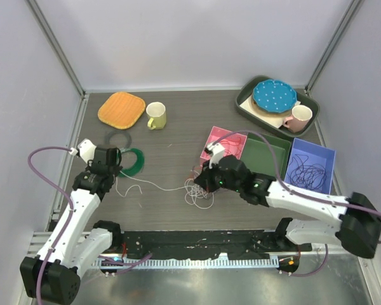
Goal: Untangle the cables
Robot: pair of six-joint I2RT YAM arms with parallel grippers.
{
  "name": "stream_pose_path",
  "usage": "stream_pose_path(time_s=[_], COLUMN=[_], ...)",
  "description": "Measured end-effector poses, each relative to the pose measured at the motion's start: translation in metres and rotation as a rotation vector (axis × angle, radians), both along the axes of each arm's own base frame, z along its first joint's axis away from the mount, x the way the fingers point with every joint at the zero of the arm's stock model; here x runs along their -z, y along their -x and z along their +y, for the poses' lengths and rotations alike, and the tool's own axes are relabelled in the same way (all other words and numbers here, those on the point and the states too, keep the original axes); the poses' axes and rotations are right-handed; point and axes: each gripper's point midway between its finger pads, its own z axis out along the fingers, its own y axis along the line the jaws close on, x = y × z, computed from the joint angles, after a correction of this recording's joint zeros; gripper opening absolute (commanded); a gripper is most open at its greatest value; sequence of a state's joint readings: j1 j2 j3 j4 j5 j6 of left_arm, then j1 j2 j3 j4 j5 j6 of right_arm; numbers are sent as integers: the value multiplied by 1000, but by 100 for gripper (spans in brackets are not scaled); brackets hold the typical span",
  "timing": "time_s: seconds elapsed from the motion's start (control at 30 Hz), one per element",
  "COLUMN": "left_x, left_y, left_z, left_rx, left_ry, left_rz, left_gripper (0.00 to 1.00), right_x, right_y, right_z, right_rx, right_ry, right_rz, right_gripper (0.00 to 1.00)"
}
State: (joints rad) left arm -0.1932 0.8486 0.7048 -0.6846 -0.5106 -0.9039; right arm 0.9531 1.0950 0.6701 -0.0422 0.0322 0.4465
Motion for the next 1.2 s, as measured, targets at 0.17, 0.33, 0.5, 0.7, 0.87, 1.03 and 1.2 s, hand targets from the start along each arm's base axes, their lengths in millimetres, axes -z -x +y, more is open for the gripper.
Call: stream_pose_path(time_s=[0.17, 0.33, 0.5, 0.7, 0.87, 1.03, 1.2], left_x=[1, 4, 7, 9, 8, 9, 11], left_y=[1, 2, 3, 2, -1, -1, -3], left_z=[-3, -3, -4, -6, -7, -9, -15], left_rx=[16, 31, 39, 48, 64, 73, 99], left_ry=[9, 5, 7, 8, 8, 15, 35], left_rz=[1, 6, 10, 10, 2, 3, 0], left_gripper=[0, 0, 0, 0, 0, 2, 34], right_x=[34, 35, 16, -16, -12, 28, 59], right_y=[8, 8, -3, -11, -10, -26, -47], right_z=[38, 50, 39, 4, -9, -12, -16], right_rx=[-104, -132, -82, 20, -27, -57, 21], right_ry=[39, 40, 47, 77, 166, 371, 536], right_rz=[76, 82, 8, -100, -173, -199, -163], right_gripper=[46, 52, 56, 57, 61, 60, 60])
